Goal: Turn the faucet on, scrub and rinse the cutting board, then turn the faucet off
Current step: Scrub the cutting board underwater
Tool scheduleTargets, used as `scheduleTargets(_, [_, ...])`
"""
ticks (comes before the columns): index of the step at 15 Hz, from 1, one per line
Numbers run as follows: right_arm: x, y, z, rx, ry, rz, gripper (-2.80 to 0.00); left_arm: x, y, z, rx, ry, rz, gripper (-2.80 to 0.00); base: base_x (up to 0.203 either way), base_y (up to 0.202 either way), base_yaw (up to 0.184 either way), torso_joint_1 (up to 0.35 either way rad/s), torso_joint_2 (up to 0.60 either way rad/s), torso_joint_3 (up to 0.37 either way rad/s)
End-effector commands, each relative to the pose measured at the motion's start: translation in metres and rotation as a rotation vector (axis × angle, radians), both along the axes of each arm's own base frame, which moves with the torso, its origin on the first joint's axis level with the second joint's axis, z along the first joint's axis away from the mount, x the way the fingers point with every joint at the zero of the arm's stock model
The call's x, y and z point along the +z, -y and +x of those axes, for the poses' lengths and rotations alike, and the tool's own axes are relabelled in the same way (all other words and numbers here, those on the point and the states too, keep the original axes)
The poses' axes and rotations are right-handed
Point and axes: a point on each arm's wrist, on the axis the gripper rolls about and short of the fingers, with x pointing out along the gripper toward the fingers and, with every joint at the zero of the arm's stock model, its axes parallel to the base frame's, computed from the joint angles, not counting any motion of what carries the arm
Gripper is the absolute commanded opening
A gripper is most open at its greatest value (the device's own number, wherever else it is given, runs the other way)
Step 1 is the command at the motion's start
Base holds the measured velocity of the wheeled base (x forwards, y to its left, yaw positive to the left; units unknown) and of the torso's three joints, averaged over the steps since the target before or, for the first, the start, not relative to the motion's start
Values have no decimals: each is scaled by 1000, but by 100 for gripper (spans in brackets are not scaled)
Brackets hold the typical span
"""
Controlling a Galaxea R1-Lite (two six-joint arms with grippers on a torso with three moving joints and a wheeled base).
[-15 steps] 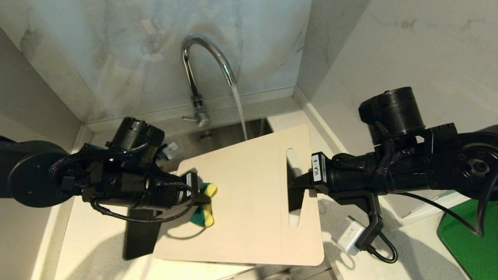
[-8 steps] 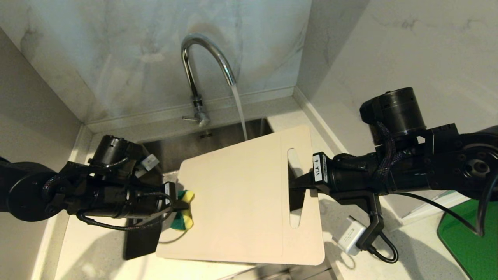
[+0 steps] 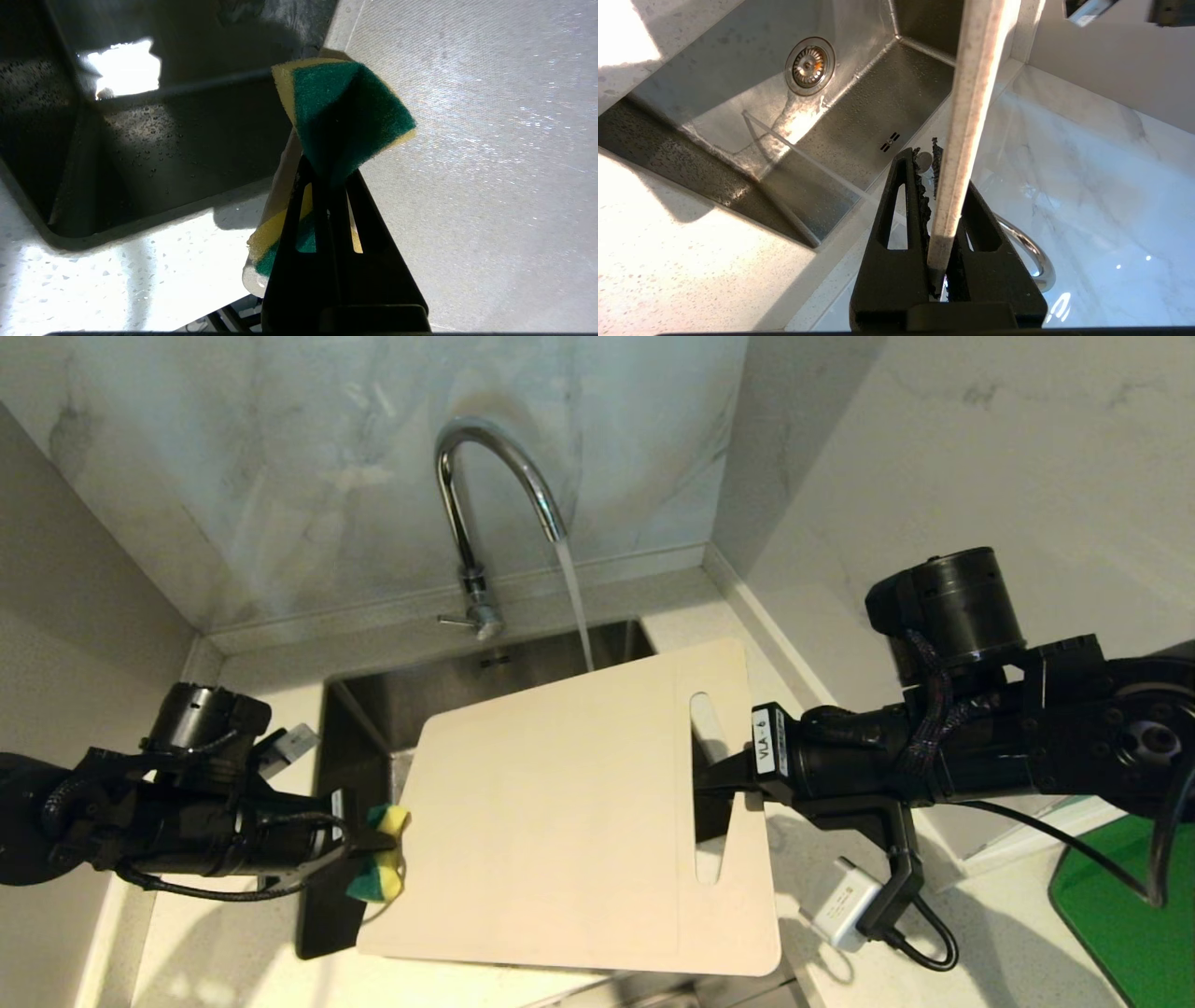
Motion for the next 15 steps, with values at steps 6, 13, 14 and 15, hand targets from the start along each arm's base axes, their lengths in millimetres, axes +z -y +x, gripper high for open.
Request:
scheduleTargets(6, [0,0,0,3,0,-1,-280,50,50,-35,-177,77,-93,-280,0,0,0,0,0,0])
scheduleTargets(13, [-2,3,0,-7,-6,-3,-280,83,133,-72,-335,60,-87,-280,0,0,0,0,0,0])
scheduleTargets(14, [-2,3,1,-7,-5,-2,-280,76,140,-71,-333,50,-61,-280,0,0,0,0,0,0])
scheduleTargets(15, [-2,3,1,-7,-5,-2,-280,70,143,-69,-333,36,-46,-280,0,0,0,0,0,0])
